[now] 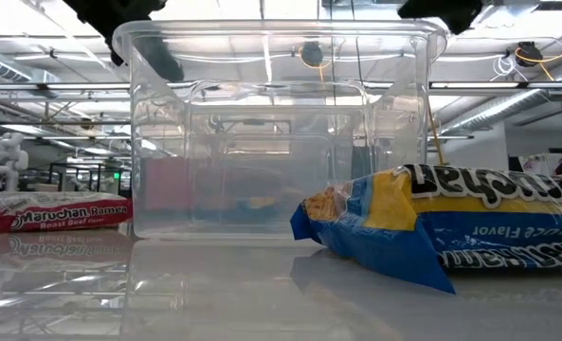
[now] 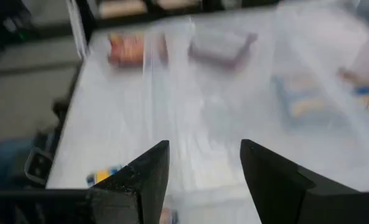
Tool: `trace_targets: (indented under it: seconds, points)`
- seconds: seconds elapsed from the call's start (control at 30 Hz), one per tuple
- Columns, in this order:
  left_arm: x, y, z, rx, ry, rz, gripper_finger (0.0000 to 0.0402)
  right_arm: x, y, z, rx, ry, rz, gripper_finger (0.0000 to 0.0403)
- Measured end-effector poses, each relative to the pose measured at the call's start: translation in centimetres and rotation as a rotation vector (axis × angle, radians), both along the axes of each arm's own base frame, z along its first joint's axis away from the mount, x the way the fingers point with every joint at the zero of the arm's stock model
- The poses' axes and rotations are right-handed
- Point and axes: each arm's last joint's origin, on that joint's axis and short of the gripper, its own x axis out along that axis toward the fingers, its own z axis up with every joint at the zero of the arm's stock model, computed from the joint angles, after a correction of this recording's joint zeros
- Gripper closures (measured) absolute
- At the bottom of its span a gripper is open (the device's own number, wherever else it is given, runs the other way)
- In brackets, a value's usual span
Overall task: Sort Maruchan noodles
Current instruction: Put the blue noodle pack into the middle transparent bin
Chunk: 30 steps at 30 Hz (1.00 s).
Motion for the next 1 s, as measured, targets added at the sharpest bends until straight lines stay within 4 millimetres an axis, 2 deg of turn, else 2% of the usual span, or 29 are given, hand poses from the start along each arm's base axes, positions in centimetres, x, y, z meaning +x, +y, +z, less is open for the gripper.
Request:
trace_targets:
  seconds: [0.27, 0.4, 0.5, 0.7, 1.0]
  points:
    - [-0.1, -0.8, 0.2, -0.038, -0.026, -0.040, 0.0300, 2.8, 5.0, -0.2, 0.018, 0.294, 0.063, 0.0211]
    - [-0.1, -1.3, 0.1, -0.052, -0.031, -0.053, 0.0300, 3.3, 7.0, 0.4, 0.051, 0.368, 0.065, 0.0211]
    - [-0.1, -1.5, 0.1, -0.064, -0.037, -0.060, 0.0300, 3.2, 8.2, -0.1, 0.089, 0.403, 0.062, 0.0211]
    - [-0.2, -2.1, 0.1, -0.084, -0.048, -0.074, 0.0300, 2.9, 10.0, -2.2, 0.119, 0.473, 0.010, 0.0211]
    - [-0.2, -2.5, 0.1, -0.104, -0.060, -0.075, 0.0300, 3.8, 11.6, -6.1, 0.144, 0.630, 0.010, 0.0209]
